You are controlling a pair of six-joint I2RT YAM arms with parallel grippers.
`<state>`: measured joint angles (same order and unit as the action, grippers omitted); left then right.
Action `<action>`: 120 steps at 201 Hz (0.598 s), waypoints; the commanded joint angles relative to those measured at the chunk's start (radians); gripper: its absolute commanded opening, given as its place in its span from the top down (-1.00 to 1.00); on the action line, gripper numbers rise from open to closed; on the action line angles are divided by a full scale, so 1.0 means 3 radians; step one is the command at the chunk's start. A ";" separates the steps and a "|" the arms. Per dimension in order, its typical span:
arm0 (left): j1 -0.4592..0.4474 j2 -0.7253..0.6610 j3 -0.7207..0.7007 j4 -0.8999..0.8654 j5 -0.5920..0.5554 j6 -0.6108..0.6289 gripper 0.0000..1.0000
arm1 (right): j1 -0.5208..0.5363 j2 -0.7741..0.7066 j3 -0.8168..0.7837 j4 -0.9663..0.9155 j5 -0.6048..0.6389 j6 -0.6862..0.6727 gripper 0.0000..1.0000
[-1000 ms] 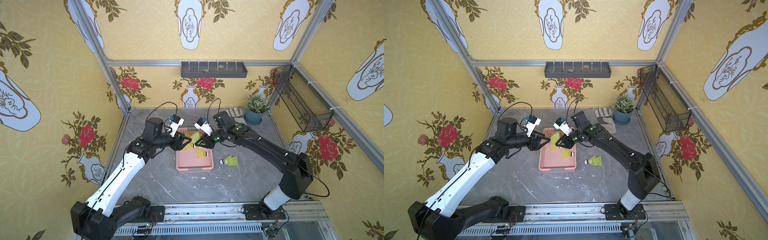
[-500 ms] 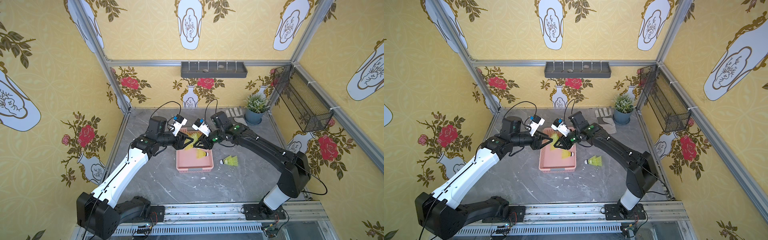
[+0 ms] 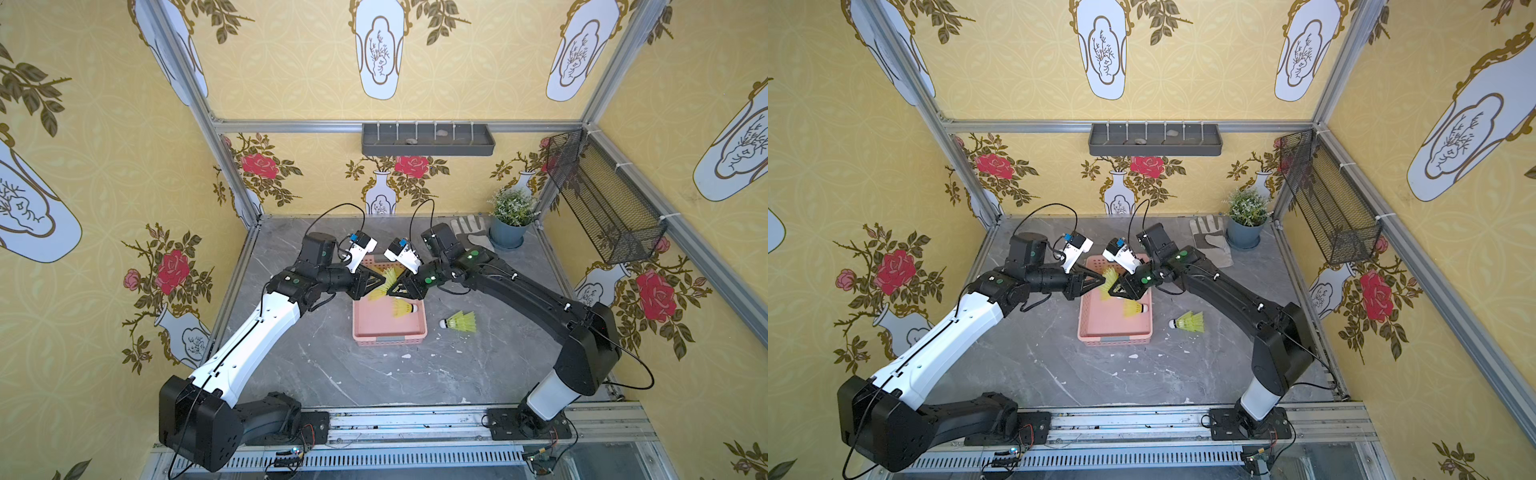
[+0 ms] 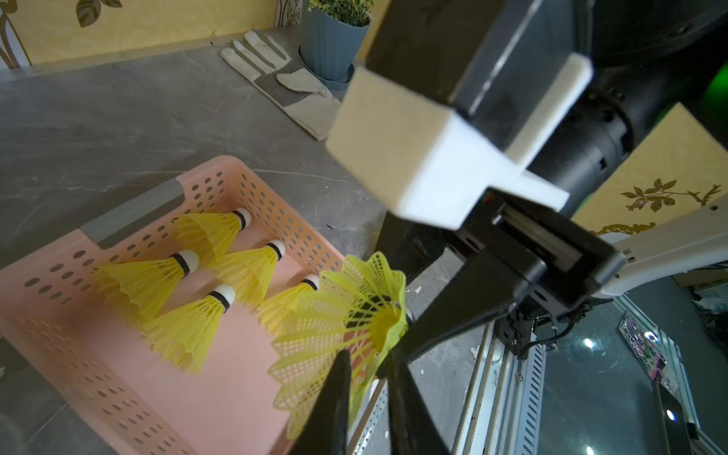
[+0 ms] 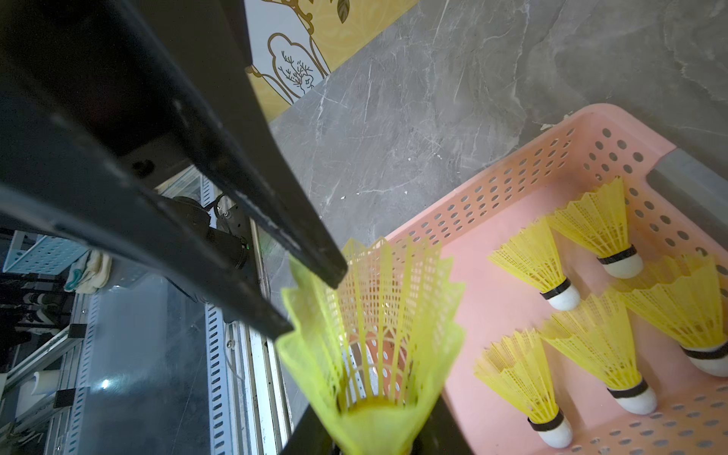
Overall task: Put the shuttlecocks into the storage box
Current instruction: Place the shuttlecock in the storage box.
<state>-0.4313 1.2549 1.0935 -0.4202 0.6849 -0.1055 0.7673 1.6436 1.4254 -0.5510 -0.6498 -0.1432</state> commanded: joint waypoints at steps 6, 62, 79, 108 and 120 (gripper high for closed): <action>-0.0102 0.0015 -0.0018 0.0037 0.0075 0.0023 0.93 | 0.0001 -0.0006 -0.0014 0.0048 0.0070 -0.0019 0.39; -0.0107 -0.0132 -0.0137 0.0311 0.0022 -0.0325 1.00 | -0.0046 -0.0191 -0.0249 0.0330 0.0600 0.0087 -0.13; -0.0106 -0.0209 -0.0226 0.0471 -0.0177 -0.0546 1.00 | -0.0068 -0.0317 -0.0391 0.0486 0.0814 0.0126 -0.16; -0.0107 -0.0277 -0.0376 0.0616 -0.0616 -0.0922 1.00 | -0.0109 -0.0595 -0.0696 0.0787 0.1237 0.0235 -0.20; -0.0112 -0.0291 -0.0419 0.0613 -0.0764 -0.0991 1.00 | -0.0136 -0.0737 -0.0831 0.0926 0.1444 0.0286 -0.21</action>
<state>-0.4648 1.1755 0.9947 -0.2909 0.5774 -0.3050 0.7399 1.4826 1.2320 -0.3874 -0.3935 -0.1009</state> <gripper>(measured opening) 0.048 0.600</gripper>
